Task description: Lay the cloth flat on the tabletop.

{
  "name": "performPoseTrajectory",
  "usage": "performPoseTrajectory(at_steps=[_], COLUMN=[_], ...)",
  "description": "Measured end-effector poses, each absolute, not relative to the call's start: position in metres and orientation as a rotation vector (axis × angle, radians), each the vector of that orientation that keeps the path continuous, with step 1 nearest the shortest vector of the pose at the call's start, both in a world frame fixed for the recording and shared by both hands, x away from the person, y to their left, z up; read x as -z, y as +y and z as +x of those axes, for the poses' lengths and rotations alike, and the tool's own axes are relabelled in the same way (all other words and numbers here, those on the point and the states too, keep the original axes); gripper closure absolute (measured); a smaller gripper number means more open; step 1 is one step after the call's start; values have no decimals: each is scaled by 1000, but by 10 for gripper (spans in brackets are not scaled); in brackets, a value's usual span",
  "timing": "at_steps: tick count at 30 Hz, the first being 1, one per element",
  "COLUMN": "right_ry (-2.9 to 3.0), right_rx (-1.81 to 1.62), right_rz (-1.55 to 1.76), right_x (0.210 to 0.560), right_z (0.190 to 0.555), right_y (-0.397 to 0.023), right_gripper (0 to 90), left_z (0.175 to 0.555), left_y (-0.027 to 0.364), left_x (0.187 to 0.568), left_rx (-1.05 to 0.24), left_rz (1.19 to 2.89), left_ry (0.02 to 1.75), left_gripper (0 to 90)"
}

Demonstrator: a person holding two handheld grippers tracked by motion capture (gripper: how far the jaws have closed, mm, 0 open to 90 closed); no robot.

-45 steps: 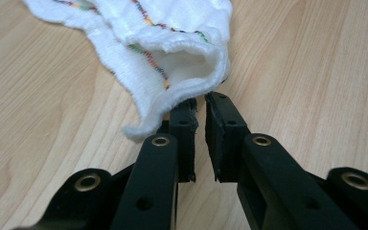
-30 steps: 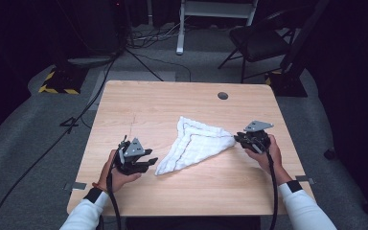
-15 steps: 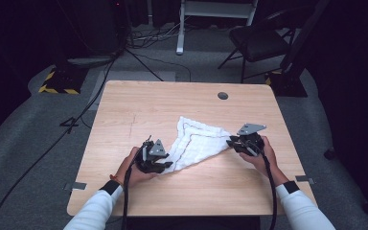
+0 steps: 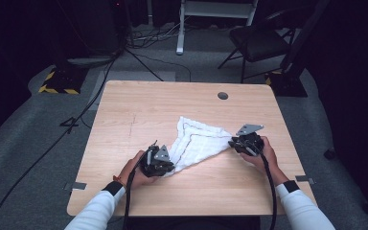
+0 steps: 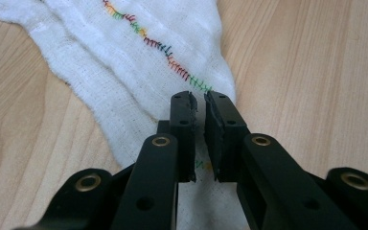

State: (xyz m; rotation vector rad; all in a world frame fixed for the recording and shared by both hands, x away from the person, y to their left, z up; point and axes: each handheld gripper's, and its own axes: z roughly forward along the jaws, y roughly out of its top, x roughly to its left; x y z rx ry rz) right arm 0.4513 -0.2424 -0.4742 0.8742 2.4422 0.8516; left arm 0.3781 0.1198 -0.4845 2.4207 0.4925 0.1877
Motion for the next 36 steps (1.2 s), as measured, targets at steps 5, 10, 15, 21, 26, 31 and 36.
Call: performPoseTrajectory(at_steps=[5, 10, 15, 21, 26, 31, 36], right_ry=[2430, 2429, 2452, 2477, 2489, 2504, 2528], right_rx=[-875, -894, -883, -863, -854, -828, -822], right_rz=[872, 878, 897, 896, 875, 840, 833], right_x=[471, 470, 475, 480, 482, 480, 478], right_z=[450, 451, 454, 457, 457, 455, 451], right_y=[-242, -242, -242, -242, -242, -243, -244], right_gripper=[717, 682, 674, 693, 761, 834, 871], left_z=[382, 382, 384, 385, 391, 399, 409], left_y=[119, 119, 120, 120, 120, 119, 122], left_x=[484, 485, 485, 485, 485, 485, 484], left_rx=[-192, -190, -187, -194, -175, -191, -218], left_rz=[2412, 2421, 2421, 2424, 2427, 2435, 2440], left_ry=[518, 523, 525, 527, 528, 531, 565], left_gripper=[752, 783, 828, 849, 877, 890, 893])
